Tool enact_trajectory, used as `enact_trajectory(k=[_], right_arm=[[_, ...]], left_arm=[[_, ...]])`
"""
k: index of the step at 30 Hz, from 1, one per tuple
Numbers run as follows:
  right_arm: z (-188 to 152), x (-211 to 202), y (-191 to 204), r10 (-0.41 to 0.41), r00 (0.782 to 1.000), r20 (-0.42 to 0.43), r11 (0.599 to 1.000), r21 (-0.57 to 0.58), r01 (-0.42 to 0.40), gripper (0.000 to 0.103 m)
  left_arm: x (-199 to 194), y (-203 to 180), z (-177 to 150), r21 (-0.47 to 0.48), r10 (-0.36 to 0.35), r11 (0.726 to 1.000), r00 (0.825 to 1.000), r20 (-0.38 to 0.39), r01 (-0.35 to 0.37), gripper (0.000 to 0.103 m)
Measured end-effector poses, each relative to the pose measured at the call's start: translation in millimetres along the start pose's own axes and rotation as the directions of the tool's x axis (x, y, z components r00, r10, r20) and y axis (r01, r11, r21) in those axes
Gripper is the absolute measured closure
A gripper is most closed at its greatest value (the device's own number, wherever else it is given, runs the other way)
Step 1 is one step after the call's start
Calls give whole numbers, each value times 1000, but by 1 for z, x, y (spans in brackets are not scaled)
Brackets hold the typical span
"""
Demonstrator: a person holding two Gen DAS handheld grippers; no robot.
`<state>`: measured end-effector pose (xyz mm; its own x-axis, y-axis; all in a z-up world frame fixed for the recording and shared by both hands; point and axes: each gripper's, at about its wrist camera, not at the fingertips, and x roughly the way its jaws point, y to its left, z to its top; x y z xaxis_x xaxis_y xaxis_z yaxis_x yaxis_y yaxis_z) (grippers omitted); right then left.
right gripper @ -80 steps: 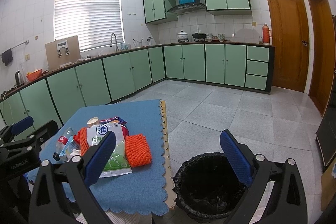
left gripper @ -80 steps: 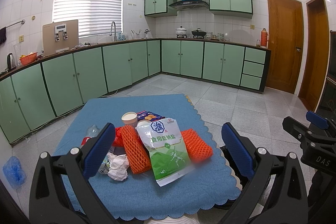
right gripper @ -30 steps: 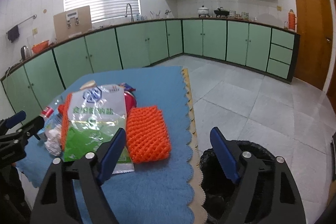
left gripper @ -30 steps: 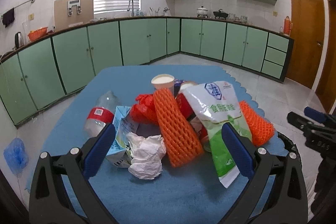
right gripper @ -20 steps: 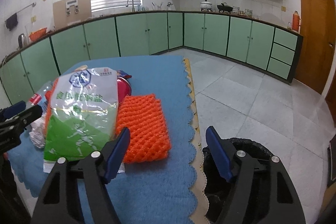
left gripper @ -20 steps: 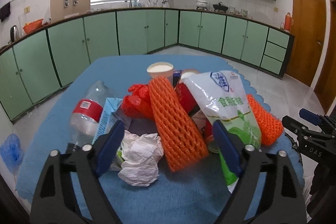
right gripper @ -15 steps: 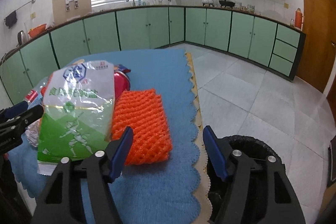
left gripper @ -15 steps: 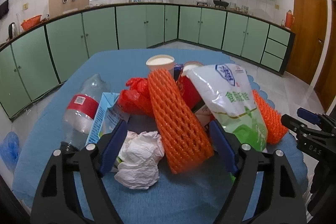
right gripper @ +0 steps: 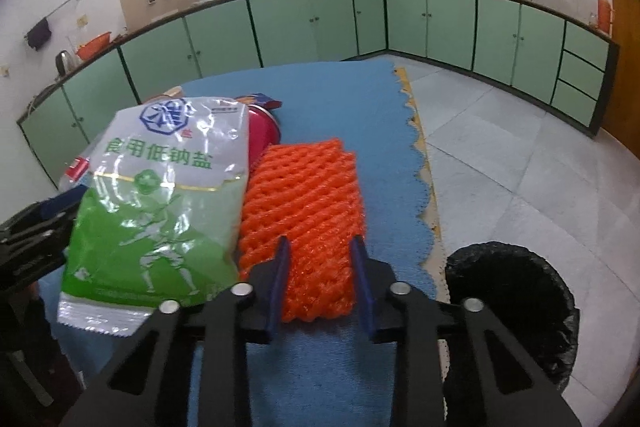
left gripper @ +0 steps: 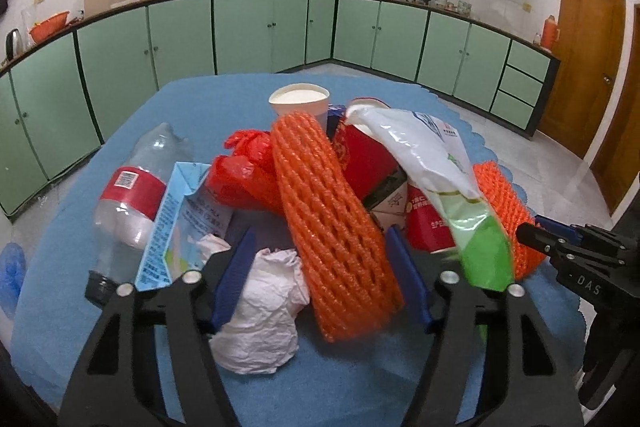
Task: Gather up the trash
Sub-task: 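Grasp the long orange foam net with the left tool while the right grasps the flat orange net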
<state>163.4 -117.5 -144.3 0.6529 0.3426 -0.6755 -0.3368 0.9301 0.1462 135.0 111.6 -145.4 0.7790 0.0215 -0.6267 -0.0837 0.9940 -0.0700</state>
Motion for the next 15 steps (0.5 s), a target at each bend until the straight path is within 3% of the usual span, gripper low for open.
enact_trajectory(k=[3, 7, 9, 15], right_arm=[[1, -6, 0, 13, 1000, 12, 1000, 3, -13, 87], [5, -16, 4, 6, 999, 43, 1000, -16, -5, 89], [7, -22, 6, 2, 998, 63, 1000, -22, 0, 90], [18, -41, 8, 4, 990, 140, 1000, -29, 0, 91]], left_arm=[[1, -1, 0, 6, -2, 1000, 1000, 2, 2, 52], [-1, -4, 0, 14, -23, 1000, 1000, 5, 23, 78], [-2, -4, 0, 10, -25, 1000, 1000, 6, 25, 86], [-21, -2, 8, -7, -7, 1000, 998, 64, 7, 91]])
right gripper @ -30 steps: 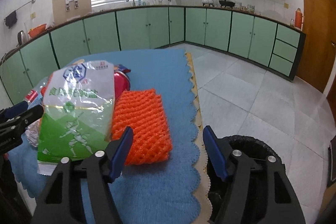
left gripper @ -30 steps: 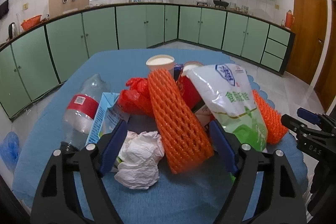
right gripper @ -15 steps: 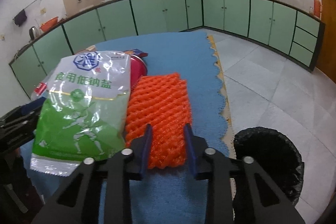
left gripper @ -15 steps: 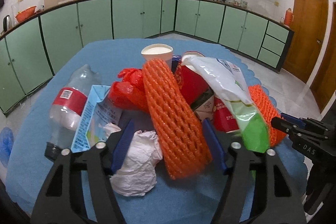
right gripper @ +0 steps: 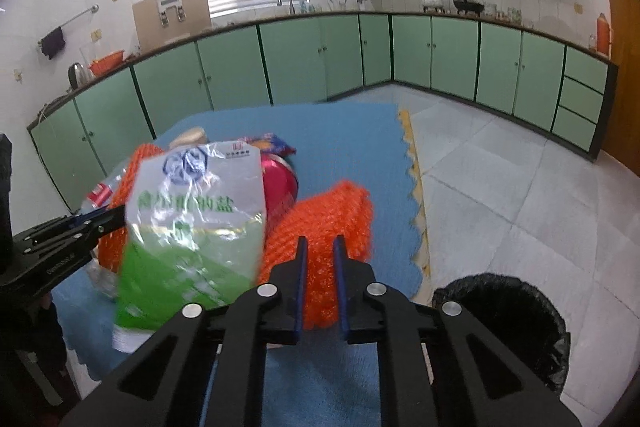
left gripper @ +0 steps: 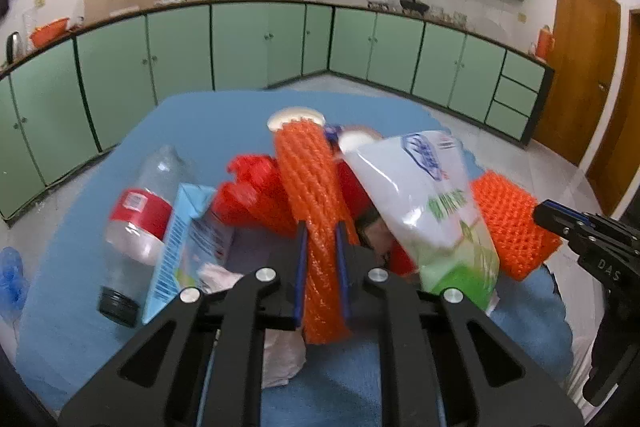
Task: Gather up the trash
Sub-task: 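Grasp the long orange foam net with the left tool while the right grasps the flat orange net, then carry both orange nets over the black bin and open both tools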
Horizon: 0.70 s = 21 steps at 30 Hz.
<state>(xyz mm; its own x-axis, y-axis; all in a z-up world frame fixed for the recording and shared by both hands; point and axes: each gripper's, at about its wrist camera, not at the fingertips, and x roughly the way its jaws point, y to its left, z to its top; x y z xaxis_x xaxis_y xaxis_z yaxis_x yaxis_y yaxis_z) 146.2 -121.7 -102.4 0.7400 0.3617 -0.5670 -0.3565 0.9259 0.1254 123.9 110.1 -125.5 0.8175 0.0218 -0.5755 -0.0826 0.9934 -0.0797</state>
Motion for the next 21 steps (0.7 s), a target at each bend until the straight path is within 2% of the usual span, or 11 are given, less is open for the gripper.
enact_trajectory(k=[13, 17, 21], right_arm=[[25, -48, -8, -47, 988, 147, 999, -2, 48, 92], [30, -64, -17, -69, 981, 180, 998, 16, 67, 92], [31, -80, -30, -108, 972, 208, 994, 28, 104, 92]], left_arm=[[-46, -14, 28, 14, 14, 1000, 988, 153, -17, 93], [-56, -27, 37, 38, -26, 999, 982, 187, 20, 93], [-64, -48, 48, 79, -109, 992, 972, 209, 95, 93]])
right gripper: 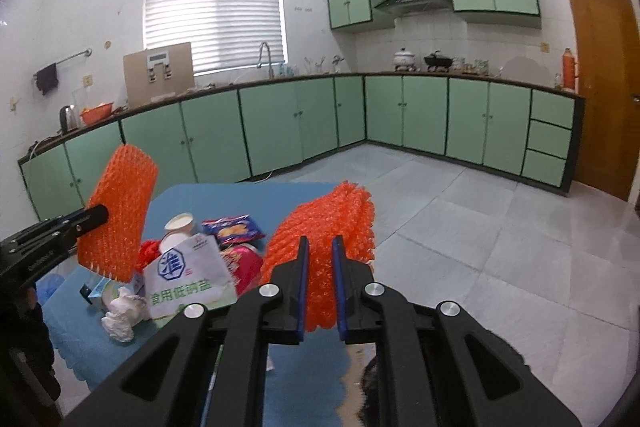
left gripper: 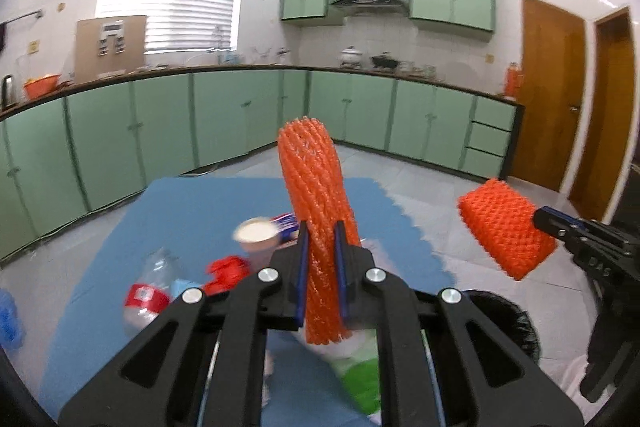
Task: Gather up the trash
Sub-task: 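Carry both orange nets over the black bin and open both tools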
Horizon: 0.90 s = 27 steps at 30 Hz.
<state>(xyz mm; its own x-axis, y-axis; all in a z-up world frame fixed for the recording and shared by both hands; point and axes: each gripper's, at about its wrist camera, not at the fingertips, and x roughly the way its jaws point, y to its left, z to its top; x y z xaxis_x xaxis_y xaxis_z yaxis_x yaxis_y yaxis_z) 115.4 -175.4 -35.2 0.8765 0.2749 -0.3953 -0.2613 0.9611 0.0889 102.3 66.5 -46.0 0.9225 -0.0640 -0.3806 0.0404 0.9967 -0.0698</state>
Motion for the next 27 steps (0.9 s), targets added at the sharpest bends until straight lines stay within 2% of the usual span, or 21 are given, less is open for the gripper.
enact_trajectory(k=[5, 12, 18, 27], right_arm=[[0, -13, -26, -69, 998, 15, 997, 23, 69, 92], [-18, -29, -80, -202, 979, -17, 976, 75, 202, 92], [-43, -33, -123, -285, 956, -72, 948, 123, 292, 92], [-87, -17, -163, -308, 933, -185, 923, 178, 340, 92]], left_arm=[[8, -44, 3, 32, -138, 990, 990, -7, 138, 93], [41, -112, -13, 60, -308, 948, 947, -85, 314, 93], [79, -162, -37, 89, -376, 916, 913, -159, 392, 93], [137, -219, -83, 90, -419, 879, 847, -328, 469, 93]])
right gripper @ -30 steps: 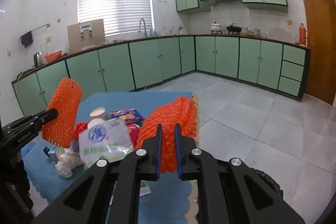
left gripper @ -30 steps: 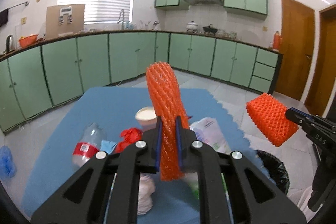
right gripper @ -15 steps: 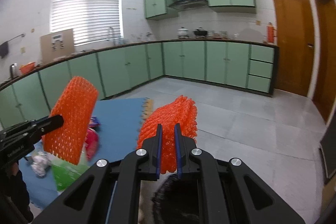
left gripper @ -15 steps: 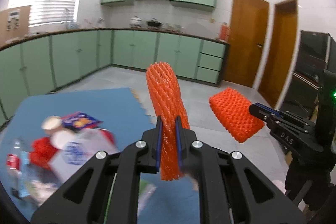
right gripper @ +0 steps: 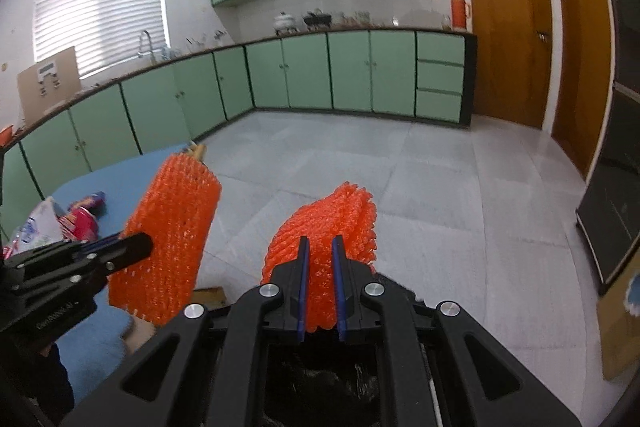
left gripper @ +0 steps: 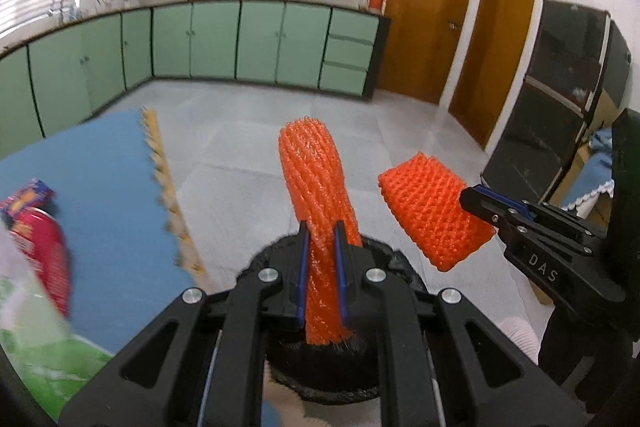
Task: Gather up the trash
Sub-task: 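Carry both orange nets over the black bin and open both tools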
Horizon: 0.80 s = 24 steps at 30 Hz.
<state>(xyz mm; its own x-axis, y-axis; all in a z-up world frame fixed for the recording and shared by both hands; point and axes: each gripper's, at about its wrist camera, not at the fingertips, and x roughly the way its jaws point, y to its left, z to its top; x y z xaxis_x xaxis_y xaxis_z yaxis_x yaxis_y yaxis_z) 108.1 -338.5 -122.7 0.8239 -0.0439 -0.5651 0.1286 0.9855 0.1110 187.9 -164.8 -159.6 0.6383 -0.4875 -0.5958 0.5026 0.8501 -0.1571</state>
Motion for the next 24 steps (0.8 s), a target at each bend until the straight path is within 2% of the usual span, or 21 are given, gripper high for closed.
enact_trajectory(k=[6, 9, 12, 16, 20, 24], right_arm=[[-9, 18, -16, -19, 999, -45, 1000, 21, 20, 87], [-9, 20, -19, -29, 998, -47, 999, 35, 31, 69], [-8, 14, -21, -37, 999, -36, 998, 53, 38, 64], [-3, 4, -21, -47, 999, -14, 997, 61, 48, 59], [7, -11, -13, -26, 999, 24, 998, 50, 25, 51], [18, -26, 10, 41, 997, 71, 999, 19, -43, 34]], left_arm=[[33, 0, 0, 12, -2, 1000, 999, -51, 2, 82], [35, -3, 1, 6, -3, 1000, 999, -52, 4, 66], [30, -3, 2, -1, -7, 1000, 999, -41, 7, 55], [18, -3, 6, 1, 0, 1000, 1000, -20, 0, 52], [-15, 5, 11, 2, 39, 999, 998, 49, -39, 41], [-56, 24, 12, -12, 110, 994, 986, 123, -110, 32]])
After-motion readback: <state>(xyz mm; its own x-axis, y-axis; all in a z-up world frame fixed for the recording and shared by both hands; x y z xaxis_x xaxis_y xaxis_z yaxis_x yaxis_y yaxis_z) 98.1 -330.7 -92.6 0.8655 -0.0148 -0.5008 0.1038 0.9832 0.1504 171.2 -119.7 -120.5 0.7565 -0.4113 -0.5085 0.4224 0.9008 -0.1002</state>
